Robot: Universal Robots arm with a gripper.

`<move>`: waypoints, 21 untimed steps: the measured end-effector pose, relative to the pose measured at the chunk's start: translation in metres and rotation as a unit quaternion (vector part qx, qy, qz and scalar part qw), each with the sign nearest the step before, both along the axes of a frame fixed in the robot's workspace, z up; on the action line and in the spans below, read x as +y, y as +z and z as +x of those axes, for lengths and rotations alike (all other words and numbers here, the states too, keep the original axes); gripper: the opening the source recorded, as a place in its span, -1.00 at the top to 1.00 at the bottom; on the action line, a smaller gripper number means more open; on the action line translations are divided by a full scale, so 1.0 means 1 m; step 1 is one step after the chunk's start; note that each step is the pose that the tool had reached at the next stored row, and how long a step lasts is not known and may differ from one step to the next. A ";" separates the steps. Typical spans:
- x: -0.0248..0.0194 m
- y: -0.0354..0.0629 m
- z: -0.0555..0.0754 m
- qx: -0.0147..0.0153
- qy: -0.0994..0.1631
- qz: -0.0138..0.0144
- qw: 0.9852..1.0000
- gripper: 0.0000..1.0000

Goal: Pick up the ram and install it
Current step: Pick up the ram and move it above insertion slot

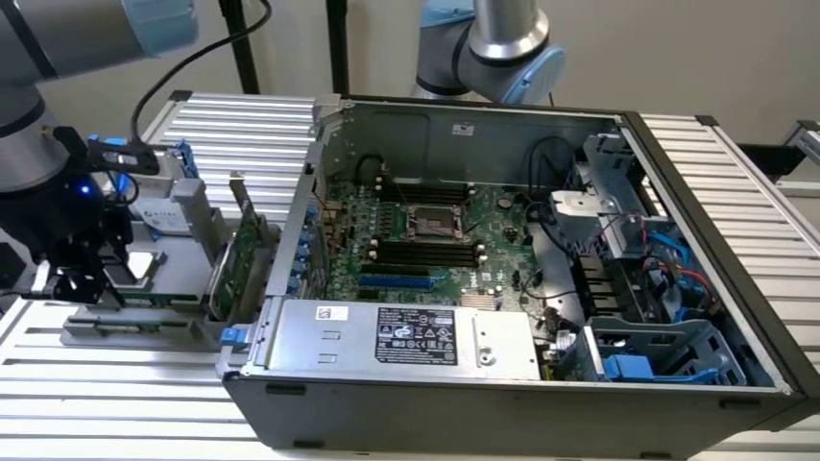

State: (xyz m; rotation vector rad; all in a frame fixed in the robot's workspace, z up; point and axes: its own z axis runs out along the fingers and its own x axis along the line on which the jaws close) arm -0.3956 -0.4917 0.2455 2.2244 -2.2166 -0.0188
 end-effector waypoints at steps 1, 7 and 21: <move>0.0000 -0.0020 0.000 0.000 0.000 0.000 1.000 -1.00; -0.0003 -0.0128 -0.001 0.000 0.000 0.000 1.000 -1.00; -0.0106 -0.0369 -0.001 0.003 0.000 0.000 1.000 -1.00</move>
